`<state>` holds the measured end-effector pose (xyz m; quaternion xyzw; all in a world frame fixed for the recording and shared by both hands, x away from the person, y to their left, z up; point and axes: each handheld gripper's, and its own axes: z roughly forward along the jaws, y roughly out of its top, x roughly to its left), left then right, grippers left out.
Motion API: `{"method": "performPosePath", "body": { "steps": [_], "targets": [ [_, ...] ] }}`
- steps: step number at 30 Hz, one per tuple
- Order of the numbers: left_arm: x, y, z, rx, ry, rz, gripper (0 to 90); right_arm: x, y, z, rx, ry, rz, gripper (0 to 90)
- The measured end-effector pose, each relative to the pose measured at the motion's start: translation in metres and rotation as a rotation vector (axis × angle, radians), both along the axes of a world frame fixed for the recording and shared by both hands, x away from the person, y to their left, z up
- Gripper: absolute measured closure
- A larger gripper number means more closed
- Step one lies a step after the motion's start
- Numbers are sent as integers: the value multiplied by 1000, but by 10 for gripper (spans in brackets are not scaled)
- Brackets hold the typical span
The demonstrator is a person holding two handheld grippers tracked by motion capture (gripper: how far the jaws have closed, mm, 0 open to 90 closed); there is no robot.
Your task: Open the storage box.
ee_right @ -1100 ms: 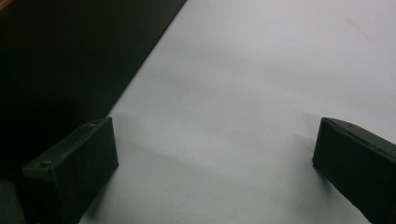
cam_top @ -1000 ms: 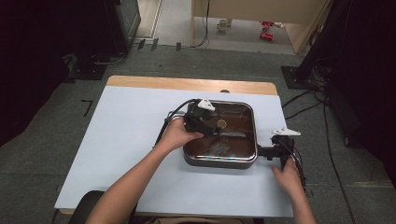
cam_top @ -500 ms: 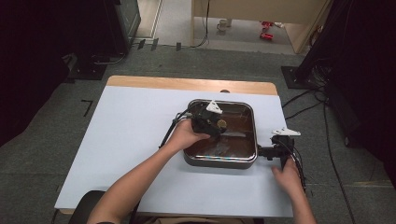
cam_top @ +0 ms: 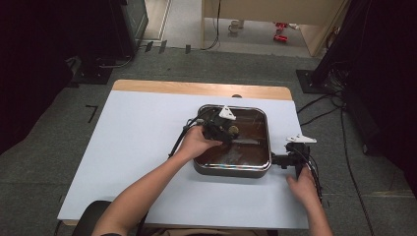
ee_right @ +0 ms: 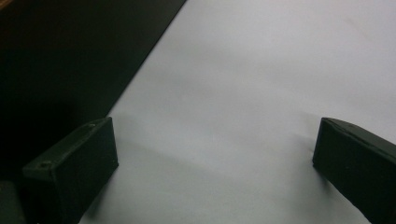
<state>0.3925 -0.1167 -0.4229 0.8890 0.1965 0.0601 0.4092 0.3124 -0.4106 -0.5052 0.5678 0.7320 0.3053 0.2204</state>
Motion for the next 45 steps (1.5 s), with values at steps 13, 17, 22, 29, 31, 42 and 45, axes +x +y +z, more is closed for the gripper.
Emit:
{"method": "performPosePath", "body": {
  "steps": [13, 17, 22, 29, 31, 42, 45],
  "targets": [
    [-2, 18, 37, -46, -34, -9, 589, 0, 0, 0, -1, -1, 1, 0],
    [-4, 25, 46, -49, -54, -3, 588, 0, 0, 0, 0, -1, 0, 0],
    [-3, 40, 59, -51, -48, 34, 588, 0, 0, 0, 0, 0, 1, 0],
    [-3, 60, 69, -63, -46, 64, 588, 0, 0, 0, 1, 1, 0, 0],
    [-4, 68, 72, -68, -45, 74, 588, 0, 0, 0, 0, 0, 0, 0],
    [-4, 115, 82, -85, -22, 161, 588, 0, 0, 0, 1, 1, 0, 0],
    [-4, 125, 81, -84, -21, 184, 589, 0, 0, 0, 1, 1, 0, 0]
  ]
}}
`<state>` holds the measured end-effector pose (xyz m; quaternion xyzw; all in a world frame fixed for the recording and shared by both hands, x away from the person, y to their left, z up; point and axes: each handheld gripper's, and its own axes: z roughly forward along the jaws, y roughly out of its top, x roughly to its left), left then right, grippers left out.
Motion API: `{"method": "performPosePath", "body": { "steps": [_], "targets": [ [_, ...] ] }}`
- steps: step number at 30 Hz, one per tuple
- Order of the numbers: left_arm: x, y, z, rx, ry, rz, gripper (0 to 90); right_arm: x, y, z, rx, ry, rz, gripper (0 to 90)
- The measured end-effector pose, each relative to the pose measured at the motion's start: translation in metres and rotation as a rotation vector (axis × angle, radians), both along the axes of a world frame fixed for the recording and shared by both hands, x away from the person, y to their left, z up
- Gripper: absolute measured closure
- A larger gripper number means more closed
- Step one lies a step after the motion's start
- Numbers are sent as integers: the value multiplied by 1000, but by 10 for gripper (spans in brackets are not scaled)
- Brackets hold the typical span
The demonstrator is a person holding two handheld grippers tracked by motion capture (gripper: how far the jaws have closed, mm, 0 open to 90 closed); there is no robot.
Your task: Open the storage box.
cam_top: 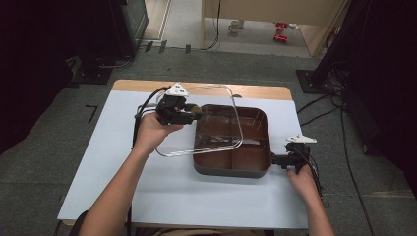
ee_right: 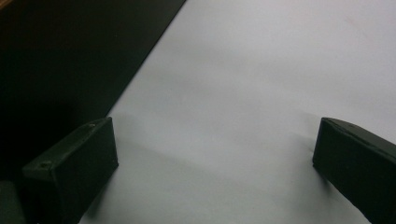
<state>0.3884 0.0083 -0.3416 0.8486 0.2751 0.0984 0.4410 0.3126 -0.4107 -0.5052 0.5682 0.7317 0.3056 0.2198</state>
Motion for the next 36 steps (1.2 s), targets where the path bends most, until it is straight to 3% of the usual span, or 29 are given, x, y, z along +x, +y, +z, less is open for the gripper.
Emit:
{"method": "performPosePath", "body": {
  "steps": [7, 15, 23, 28, 36],
  "targets": [
    [-3, 25, -3, 28, 1, 52, 589, 0, 0, 0, 1, 0, 0, 0],
    [-4, 50, -3, 24, 1, 109, 589, 0, 0, 0, 1, 0, 0, 0],
    [4, 83, -11, 34, 5, 199, 589, 0, 0, 0, 0, 1, 1, 0],
    [12, 103, -22, 34, 12, 260, 588, 0, 0, 0, 0, 1, 2, 0],
    [31, 135, -57, 47, 62, 357, 588, 0, 0, 0, 0, 1, 1, 0]
  ]
}}
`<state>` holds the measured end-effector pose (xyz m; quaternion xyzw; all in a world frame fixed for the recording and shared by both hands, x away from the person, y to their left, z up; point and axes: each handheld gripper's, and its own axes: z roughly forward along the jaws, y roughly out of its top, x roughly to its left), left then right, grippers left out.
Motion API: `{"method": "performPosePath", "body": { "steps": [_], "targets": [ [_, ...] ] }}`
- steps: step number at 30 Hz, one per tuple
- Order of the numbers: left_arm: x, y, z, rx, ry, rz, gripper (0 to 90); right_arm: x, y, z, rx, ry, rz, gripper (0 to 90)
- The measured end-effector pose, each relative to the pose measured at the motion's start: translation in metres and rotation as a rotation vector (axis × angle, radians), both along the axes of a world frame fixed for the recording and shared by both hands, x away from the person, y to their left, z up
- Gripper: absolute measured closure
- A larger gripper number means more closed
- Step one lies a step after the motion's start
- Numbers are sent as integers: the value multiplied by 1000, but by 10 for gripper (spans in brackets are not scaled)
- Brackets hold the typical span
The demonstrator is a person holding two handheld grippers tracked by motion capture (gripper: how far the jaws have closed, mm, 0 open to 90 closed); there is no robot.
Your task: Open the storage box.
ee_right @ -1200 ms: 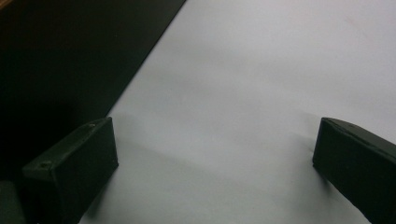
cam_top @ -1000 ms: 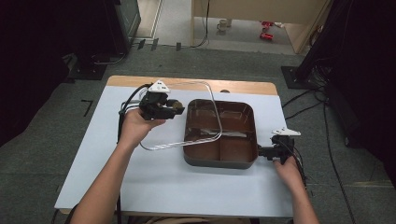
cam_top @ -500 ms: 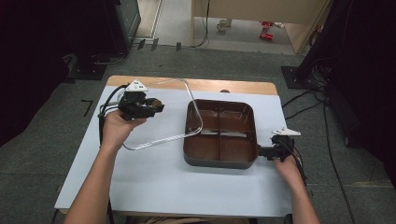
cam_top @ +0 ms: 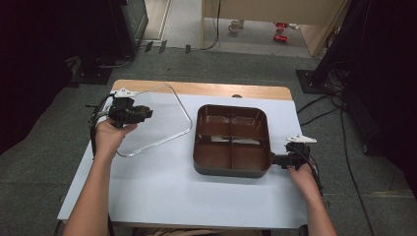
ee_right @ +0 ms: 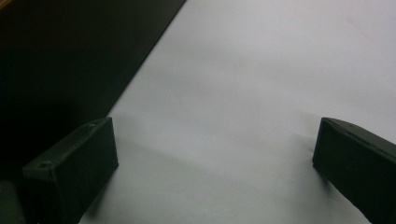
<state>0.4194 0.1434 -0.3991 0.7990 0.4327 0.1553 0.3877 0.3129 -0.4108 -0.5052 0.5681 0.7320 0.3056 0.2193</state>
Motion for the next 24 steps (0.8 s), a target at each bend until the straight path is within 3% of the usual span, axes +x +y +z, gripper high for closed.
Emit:
{"method": "performPosePath", "body": {
  "steps": [11, 16, 20, 24],
  "targets": [
    [23, 17, -54, 69, 83, 89, 588, 0, 0, 0, 0, 0, 0, 0],
    [27, 16, -64, 73, 96, 86, 587, 0, 0, 0, 0, 0, 0, 0],
    [28, 12, -70, 117, 97, 82, 586, 0, 0, 0, 0, 0, 0, 0],
    [27, 12, -71, 109, 94, 83, 583, 0, 0, 0, 0, 0, 0, 0]
  ]
}}
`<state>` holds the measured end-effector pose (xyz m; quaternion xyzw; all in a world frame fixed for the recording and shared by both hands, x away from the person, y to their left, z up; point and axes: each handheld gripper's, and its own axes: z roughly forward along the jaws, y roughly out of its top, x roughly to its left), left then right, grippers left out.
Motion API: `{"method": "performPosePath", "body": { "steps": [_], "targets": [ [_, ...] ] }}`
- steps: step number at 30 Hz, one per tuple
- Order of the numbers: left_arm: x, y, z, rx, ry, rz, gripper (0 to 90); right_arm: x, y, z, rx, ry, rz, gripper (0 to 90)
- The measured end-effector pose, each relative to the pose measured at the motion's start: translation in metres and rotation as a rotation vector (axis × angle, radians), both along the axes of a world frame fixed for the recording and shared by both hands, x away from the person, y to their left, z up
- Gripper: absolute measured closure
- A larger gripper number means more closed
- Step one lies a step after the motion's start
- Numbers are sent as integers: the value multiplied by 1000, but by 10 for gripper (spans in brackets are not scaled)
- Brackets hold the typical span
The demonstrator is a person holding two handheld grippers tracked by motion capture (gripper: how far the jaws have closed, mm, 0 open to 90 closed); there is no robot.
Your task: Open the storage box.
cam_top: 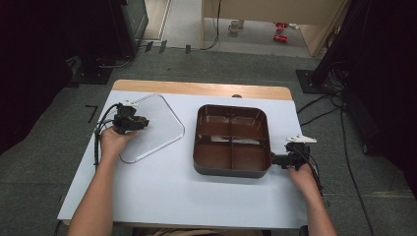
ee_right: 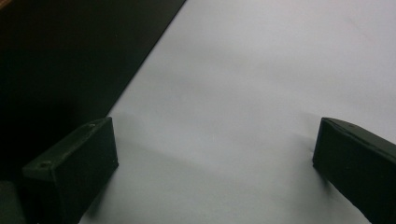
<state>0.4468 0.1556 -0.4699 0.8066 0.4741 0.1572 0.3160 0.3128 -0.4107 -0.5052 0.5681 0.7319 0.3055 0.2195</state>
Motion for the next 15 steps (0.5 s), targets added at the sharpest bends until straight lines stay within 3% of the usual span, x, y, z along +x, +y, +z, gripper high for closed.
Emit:
{"method": "performPosePath", "body": {
  "steps": [3, 6, 15],
  "targets": [
    [0, 1, 1, -14, 2, -1, 569, 0, 0, 0, 0, 0, 0, 0],
    [-2, 2, 6, -35, -14, -4, 494, 0, 0, 0, 0, 0, 0, 0],
    [-12, -1, 29, -68, -60, -24, 449, 0, 0, 0, 0, 0, 0, 0]
  ]
}}
